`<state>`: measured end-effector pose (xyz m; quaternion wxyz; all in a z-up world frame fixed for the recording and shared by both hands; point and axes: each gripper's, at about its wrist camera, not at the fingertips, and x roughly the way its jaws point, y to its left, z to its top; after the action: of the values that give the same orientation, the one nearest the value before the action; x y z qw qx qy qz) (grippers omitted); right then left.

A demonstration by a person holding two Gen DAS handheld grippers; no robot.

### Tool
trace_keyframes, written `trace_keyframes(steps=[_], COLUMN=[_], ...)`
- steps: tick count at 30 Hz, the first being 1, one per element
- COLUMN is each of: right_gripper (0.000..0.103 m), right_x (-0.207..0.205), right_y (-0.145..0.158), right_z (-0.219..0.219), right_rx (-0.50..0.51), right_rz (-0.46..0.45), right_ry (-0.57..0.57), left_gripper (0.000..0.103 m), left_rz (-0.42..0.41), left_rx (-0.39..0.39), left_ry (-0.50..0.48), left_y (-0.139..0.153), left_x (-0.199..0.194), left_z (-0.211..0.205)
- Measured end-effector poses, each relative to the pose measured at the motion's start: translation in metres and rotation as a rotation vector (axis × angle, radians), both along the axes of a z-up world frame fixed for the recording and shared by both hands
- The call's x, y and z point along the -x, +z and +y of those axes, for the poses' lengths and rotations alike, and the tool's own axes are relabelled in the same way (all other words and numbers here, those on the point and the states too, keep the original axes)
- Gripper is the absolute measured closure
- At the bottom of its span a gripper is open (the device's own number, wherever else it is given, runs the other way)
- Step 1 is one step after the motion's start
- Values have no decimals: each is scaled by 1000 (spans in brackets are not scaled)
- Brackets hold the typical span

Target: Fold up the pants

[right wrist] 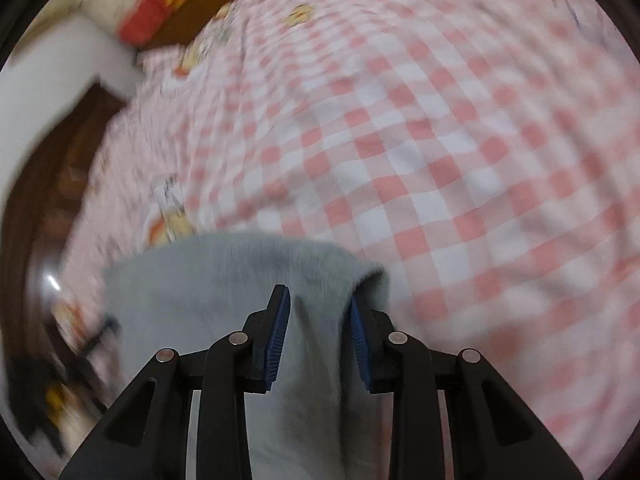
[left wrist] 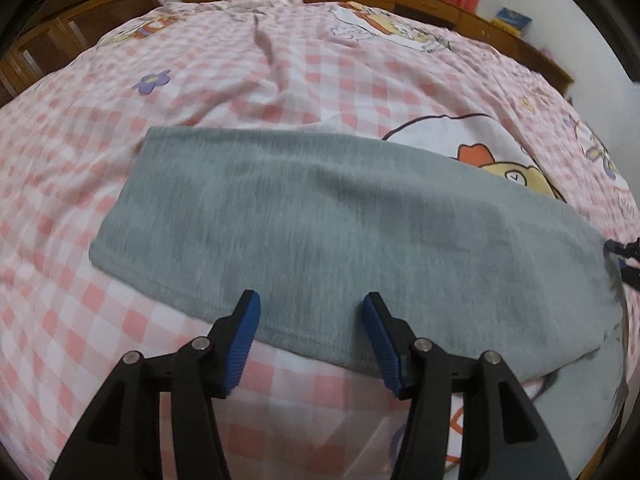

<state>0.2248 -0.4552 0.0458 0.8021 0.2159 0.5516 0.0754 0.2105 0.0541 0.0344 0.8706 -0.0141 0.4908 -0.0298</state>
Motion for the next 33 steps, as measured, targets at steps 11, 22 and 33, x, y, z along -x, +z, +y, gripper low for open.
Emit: trace_keyframes(steps=[11, 22, 33], right_gripper=[67, 64, 92], right_x=[-17, -40, -35], right_y=[30, -27, -25], right_z=[60, 96, 99], right_rx=[416, 486, 511], right_rz=[-126, -83, -84], right_ry=[336, 494, 472], left_gripper=[41, 36, 48], left_rz=[38, 85, 52], left_rx=[-112, -224, -75], left_ry=[-132, 41, 113], left_y=[25, 1, -12], left_x=[-77, -122, -138], left_z=[17, 74, 84])
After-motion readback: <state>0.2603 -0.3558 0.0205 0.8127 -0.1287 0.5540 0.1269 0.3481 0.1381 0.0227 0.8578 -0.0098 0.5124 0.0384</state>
